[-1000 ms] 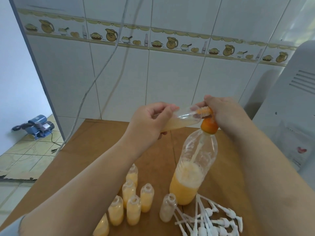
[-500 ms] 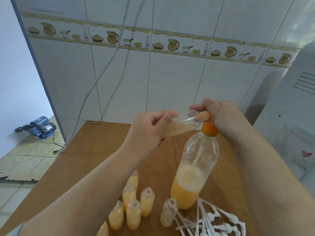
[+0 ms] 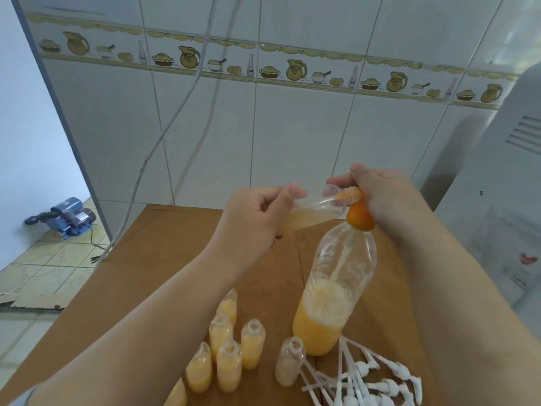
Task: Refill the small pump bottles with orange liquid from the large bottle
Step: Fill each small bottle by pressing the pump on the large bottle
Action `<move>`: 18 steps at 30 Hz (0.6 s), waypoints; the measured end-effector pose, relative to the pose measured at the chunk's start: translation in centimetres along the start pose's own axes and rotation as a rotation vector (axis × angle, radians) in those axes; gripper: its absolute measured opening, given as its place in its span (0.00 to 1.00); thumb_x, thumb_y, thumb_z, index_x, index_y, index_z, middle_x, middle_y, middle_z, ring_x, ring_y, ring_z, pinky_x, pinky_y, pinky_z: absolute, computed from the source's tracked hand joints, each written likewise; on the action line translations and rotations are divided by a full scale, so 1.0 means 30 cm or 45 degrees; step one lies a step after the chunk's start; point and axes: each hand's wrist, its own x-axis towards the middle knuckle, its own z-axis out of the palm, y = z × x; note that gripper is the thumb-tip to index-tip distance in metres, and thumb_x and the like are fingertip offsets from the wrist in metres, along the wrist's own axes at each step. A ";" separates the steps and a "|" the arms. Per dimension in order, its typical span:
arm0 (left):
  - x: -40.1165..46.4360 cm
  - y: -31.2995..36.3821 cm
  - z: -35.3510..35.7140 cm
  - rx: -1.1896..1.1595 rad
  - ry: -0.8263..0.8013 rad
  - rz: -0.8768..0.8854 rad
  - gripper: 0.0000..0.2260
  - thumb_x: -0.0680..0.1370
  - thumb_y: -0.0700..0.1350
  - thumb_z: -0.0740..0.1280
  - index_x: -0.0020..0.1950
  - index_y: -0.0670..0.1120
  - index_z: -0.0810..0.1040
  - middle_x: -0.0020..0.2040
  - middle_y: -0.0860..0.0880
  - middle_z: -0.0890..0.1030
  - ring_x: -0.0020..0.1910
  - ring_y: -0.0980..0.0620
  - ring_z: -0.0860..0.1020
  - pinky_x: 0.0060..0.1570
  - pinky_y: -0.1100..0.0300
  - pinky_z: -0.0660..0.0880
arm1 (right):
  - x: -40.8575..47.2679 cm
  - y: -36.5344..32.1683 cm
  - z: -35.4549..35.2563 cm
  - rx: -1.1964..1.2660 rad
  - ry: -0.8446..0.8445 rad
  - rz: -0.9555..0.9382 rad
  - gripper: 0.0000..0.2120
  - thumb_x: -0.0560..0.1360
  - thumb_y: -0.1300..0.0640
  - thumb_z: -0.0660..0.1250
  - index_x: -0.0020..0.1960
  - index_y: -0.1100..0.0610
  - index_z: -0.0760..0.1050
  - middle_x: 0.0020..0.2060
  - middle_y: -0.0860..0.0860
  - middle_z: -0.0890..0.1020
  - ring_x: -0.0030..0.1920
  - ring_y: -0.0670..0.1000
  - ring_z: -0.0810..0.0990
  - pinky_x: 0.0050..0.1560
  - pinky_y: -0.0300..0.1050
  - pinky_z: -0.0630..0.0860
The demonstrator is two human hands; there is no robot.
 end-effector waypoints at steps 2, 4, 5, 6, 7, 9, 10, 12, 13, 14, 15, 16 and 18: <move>-0.001 0.001 -0.001 0.007 -0.008 -0.010 0.11 0.78 0.53 0.61 0.48 0.53 0.82 0.39 0.39 0.81 0.29 0.53 0.74 0.27 0.66 0.72 | -0.001 0.000 0.001 0.016 -0.016 0.015 0.20 0.82 0.51 0.53 0.46 0.55 0.82 0.41 0.50 0.85 0.35 0.43 0.81 0.42 0.37 0.75; 0.000 0.010 -0.007 0.011 -0.003 0.001 0.11 0.78 0.53 0.61 0.47 0.53 0.83 0.40 0.38 0.81 0.29 0.54 0.74 0.26 0.67 0.72 | -0.011 -0.008 -0.005 0.006 -0.027 -0.004 0.19 0.82 0.51 0.53 0.48 0.55 0.82 0.39 0.48 0.85 0.30 0.37 0.79 0.35 0.31 0.72; 0.001 0.016 -0.012 0.007 0.001 0.017 0.11 0.78 0.53 0.61 0.48 0.53 0.83 0.39 0.40 0.82 0.29 0.55 0.74 0.26 0.68 0.72 | -0.016 -0.012 -0.011 -0.009 -0.025 -0.028 0.19 0.82 0.50 0.53 0.48 0.54 0.81 0.39 0.46 0.85 0.29 0.35 0.78 0.33 0.29 0.71; 0.000 0.021 -0.016 -0.001 0.003 0.037 0.11 0.78 0.52 0.61 0.48 0.53 0.83 0.36 0.44 0.82 0.28 0.57 0.74 0.26 0.68 0.72 | -0.022 -0.017 -0.017 -0.021 -0.015 -0.056 0.19 0.82 0.50 0.53 0.47 0.53 0.81 0.39 0.45 0.84 0.30 0.35 0.78 0.33 0.29 0.71; -0.002 0.026 -0.019 -0.011 0.005 0.052 0.11 0.78 0.52 0.61 0.49 0.52 0.83 0.34 0.48 0.81 0.28 0.58 0.74 0.26 0.68 0.72 | -0.027 -0.021 -0.021 -0.023 -0.007 -0.079 0.18 0.82 0.50 0.53 0.46 0.51 0.81 0.39 0.44 0.84 0.32 0.36 0.79 0.35 0.31 0.71; -0.005 0.026 -0.020 -0.021 0.011 0.060 0.12 0.78 0.52 0.61 0.50 0.51 0.83 0.31 0.53 0.80 0.28 0.58 0.74 0.26 0.68 0.72 | -0.030 -0.022 -0.024 0.034 -0.013 -0.096 0.19 0.82 0.50 0.53 0.45 0.51 0.81 0.39 0.45 0.85 0.35 0.39 0.81 0.37 0.31 0.73; -0.006 0.022 -0.017 -0.023 0.012 0.055 0.12 0.78 0.52 0.61 0.51 0.51 0.83 0.31 0.54 0.80 0.28 0.59 0.74 0.26 0.69 0.71 | -0.028 -0.020 -0.022 0.077 -0.018 -0.092 0.19 0.82 0.50 0.53 0.46 0.52 0.81 0.40 0.46 0.85 0.37 0.41 0.82 0.36 0.30 0.74; -0.007 0.011 -0.012 -0.013 0.011 0.045 0.12 0.78 0.52 0.61 0.51 0.51 0.83 0.32 0.49 0.80 0.28 0.56 0.74 0.26 0.69 0.70 | -0.019 -0.012 -0.011 0.116 -0.022 -0.076 0.19 0.82 0.50 0.53 0.48 0.54 0.81 0.42 0.48 0.85 0.42 0.44 0.83 0.41 0.30 0.76; -0.007 0.006 -0.008 0.006 0.006 0.043 0.12 0.78 0.53 0.61 0.51 0.51 0.83 0.34 0.43 0.81 0.28 0.54 0.74 0.25 0.69 0.70 | -0.014 -0.006 -0.005 0.118 -0.026 -0.062 0.19 0.82 0.50 0.53 0.48 0.54 0.81 0.42 0.48 0.85 0.44 0.46 0.83 0.46 0.34 0.77; -0.006 0.001 -0.005 0.026 0.003 0.038 0.12 0.78 0.53 0.61 0.50 0.52 0.82 0.36 0.39 0.81 0.29 0.52 0.74 0.25 0.69 0.70 | -0.010 -0.002 0.001 0.112 -0.032 -0.041 0.19 0.82 0.50 0.53 0.48 0.54 0.82 0.42 0.49 0.85 0.45 0.47 0.83 0.51 0.38 0.77; -0.006 -0.002 -0.004 0.042 0.000 0.032 0.12 0.79 0.53 0.61 0.50 0.52 0.82 0.38 0.37 0.80 0.29 0.52 0.74 0.25 0.69 0.70 | -0.007 0.002 0.006 0.103 -0.037 -0.020 0.19 0.82 0.50 0.53 0.48 0.54 0.82 0.42 0.49 0.85 0.46 0.48 0.83 0.53 0.42 0.77; -0.006 -0.003 -0.004 0.047 -0.002 0.024 0.12 0.79 0.53 0.60 0.50 0.51 0.82 0.38 0.38 0.81 0.28 0.54 0.74 0.25 0.70 0.70 | -0.006 0.002 0.008 0.095 -0.045 -0.003 0.19 0.82 0.50 0.53 0.48 0.54 0.82 0.42 0.50 0.86 0.45 0.48 0.83 0.53 0.43 0.77; -0.003 0.006 -0.008 0.038 -0.006 0.018 0.12 0.79 0.52 0.61 0.51 0.50 0.82 0.36 0.44 0.81 0.27 0.59 0.74 0.25 0.70 0.69 | -0.009 -0.010 -0.003 0.054 -0.075 0.019 0.19 0.82 0.50 0.53 0.49 0.54 0.81 0.42 0.49 0.85 0.38 0.43 0.82 0.45 0.36 0.77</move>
